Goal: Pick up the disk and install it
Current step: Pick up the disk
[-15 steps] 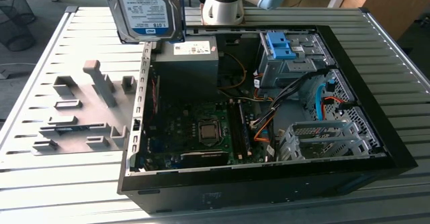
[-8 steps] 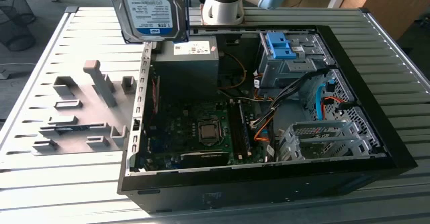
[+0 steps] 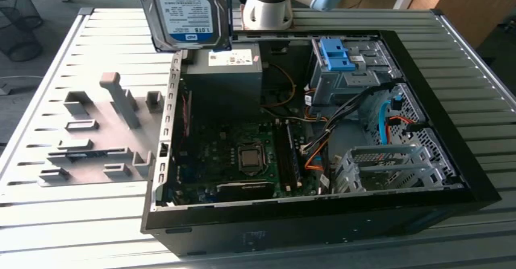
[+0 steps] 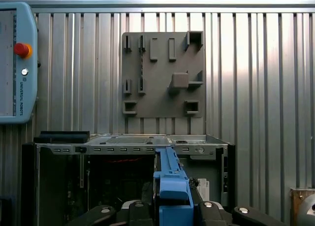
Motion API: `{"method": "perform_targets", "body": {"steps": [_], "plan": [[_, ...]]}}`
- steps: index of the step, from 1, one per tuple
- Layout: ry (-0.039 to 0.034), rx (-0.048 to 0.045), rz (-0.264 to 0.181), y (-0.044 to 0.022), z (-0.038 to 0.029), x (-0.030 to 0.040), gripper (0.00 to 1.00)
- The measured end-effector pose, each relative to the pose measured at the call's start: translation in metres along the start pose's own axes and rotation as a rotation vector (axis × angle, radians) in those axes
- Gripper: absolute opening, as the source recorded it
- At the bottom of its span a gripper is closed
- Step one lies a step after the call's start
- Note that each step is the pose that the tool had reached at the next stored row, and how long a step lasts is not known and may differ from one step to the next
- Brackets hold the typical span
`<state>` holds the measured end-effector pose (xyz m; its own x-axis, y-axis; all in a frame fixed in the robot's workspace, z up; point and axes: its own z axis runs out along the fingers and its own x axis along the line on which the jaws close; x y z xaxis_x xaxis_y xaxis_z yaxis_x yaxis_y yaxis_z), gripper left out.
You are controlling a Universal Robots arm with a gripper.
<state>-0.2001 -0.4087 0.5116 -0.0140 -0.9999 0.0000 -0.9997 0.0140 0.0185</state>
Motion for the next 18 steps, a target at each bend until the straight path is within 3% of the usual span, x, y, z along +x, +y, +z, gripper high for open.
{"method": "perform_targets", "body": {"steps": [18], "plan": [[0.0,0.0,0.0,-0.0057,-0.0001,-0.0001,0.36]]}}
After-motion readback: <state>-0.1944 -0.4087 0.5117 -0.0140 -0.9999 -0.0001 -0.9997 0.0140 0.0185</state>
